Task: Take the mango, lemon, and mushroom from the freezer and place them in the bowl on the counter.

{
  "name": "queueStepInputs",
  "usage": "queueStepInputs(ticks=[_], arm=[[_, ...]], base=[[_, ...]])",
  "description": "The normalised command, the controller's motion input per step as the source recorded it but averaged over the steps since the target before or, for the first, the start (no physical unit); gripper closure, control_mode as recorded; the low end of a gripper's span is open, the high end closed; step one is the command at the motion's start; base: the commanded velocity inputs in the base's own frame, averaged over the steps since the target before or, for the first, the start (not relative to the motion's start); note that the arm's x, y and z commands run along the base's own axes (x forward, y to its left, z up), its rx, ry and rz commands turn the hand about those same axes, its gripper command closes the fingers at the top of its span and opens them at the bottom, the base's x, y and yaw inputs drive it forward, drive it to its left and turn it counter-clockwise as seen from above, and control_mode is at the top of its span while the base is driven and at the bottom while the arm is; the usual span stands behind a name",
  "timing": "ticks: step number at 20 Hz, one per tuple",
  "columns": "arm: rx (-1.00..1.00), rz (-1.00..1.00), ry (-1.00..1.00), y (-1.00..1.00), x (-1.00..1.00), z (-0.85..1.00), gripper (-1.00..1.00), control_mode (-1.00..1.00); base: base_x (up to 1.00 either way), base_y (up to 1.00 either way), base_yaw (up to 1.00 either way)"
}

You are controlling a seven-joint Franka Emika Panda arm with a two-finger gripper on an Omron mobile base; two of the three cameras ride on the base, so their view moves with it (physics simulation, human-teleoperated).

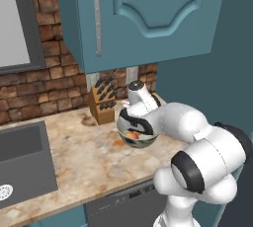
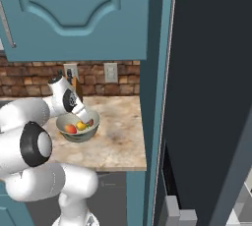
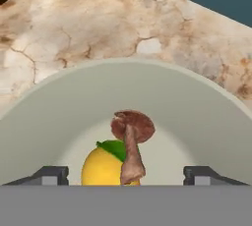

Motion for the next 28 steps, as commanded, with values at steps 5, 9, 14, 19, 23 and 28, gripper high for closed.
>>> queueStepInputs(ticks=[5,9,14,19,23,28], arm=[[0.02,0.00,-0.27,0.00,-0.98,0.96,-1.00,-1.00],[-0.01,0.00,-0.51,0.01,-1.00,1.00,-1.00,-1.00],[-0.03,0.00,-0.55,0.08,-1.00,1.00,-1.00,-1.00],[-0.07,0.00,-0.53,0.33,-1.00,0.95,-1.00,-1.00],[-0.15,0.01,-0.38,0.69,-1.00,0.11,-1.00,-1.00],[0.01,-0.10,0.01,-0.16,-0.10,0.00,-1.00,-1.00]], base=[[0.00,0.00,0.00],[0.00,0.00,0.00],[0.00,0.00,0.00],[0.00,0.00,0.00],[0.00,0.00,0.00],[0.00,0.00,0.00]])
